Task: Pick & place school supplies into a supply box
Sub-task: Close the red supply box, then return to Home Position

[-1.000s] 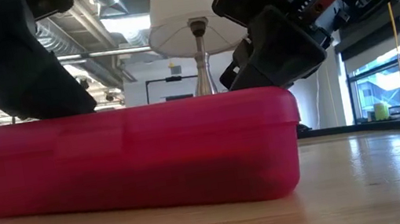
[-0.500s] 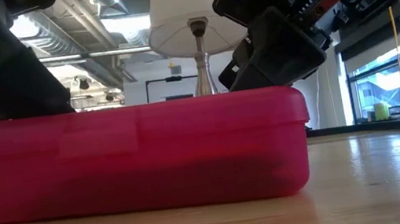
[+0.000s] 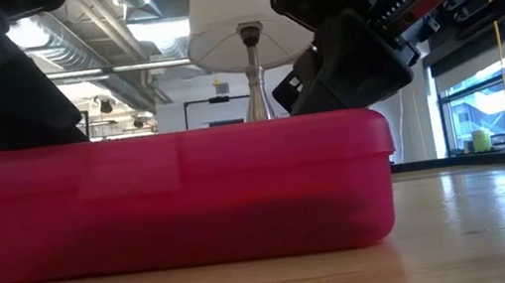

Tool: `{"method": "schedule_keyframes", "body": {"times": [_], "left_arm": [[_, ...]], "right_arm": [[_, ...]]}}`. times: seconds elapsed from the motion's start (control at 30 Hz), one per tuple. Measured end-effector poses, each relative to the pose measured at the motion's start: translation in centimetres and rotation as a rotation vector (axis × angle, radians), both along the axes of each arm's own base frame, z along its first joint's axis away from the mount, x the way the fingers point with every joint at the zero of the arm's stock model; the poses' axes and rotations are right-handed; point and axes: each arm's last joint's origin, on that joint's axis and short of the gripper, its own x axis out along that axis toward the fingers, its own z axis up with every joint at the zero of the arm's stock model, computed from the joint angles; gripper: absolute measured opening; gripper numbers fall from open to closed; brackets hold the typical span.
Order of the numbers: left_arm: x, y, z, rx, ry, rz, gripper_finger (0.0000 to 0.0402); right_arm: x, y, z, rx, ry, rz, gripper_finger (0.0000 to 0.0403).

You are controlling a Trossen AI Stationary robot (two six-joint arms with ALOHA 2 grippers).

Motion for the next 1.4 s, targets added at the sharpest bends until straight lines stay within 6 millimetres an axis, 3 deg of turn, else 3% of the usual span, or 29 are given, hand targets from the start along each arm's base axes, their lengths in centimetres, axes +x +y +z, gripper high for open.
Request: {"method": "schedule_keyframes", "body": {"times": [0.47,0.83,1.13,1.27,1.4], "left_arm": [[-0.1,-0.2,0.0,0.054,0.002,-0.049,0.0152],[-0.4,0.1,1.3,0.094,-0.023,-0.089,0.0152],[-1.1,1.1,5.6,0.234,-0.17,-0.091,0.015],[-1.9,1.3,7.5,0.307,-0.235,-0.08,0.0152],[-2.7,2.2,7.5,0.359,-0.254,-0.037,0.0149]], "right_arm": [[0.0,0.0,0.1,-0.02,-0.028,0.041,0.0014],[-0.5,-0.1,2.4,0.018,-0.071,0.069,0.0014],[-1.3,0.6,5.9,0.089,-0.152,0.072,0.0014],[-2.9,2.0,8.8,0.116,-0.205,0.126,0.0014],[-5.5,3.9,11.0,0.119,-0.245,0.223,0.0014]]}}
